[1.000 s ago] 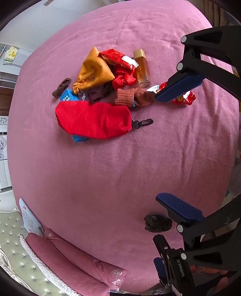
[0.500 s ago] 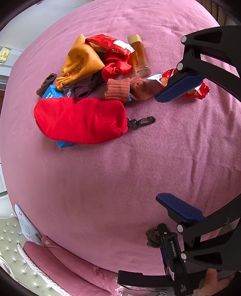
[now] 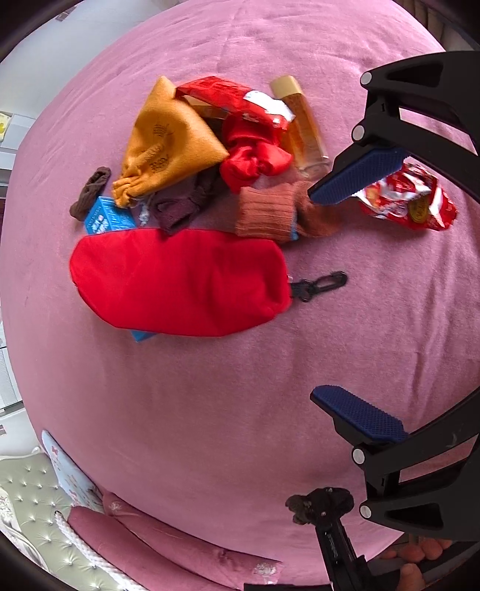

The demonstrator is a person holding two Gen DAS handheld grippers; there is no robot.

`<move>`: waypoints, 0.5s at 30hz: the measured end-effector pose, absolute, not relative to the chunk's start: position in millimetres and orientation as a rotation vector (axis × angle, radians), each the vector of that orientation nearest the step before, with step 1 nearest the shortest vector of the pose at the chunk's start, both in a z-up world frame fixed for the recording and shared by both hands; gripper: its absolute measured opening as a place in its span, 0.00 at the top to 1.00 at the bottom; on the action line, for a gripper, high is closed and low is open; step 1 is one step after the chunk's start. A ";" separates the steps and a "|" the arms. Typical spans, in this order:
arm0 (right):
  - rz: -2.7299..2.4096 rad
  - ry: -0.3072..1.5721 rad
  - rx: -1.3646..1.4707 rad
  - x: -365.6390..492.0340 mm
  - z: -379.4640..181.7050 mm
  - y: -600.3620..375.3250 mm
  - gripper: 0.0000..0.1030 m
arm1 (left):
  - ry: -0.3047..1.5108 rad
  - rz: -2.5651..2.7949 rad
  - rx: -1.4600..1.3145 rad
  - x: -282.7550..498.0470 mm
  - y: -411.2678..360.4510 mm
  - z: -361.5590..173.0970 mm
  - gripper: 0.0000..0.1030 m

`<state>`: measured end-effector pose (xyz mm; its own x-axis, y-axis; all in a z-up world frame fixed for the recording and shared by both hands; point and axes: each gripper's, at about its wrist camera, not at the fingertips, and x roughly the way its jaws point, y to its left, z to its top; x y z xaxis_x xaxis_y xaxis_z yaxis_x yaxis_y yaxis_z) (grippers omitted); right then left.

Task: Collect trash
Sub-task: 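Grasp the dark sock ball with the left tool while the right tool grasps the red pouch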

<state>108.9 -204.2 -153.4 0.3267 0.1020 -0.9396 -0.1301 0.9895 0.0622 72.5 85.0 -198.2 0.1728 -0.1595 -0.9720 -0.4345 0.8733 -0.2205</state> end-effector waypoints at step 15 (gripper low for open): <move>0.085 1.318 0.027 224.1 -210.9 -195.2 0.10 | 1.322 0.002 -0.454 161.7 -5.3 -182.7 0.66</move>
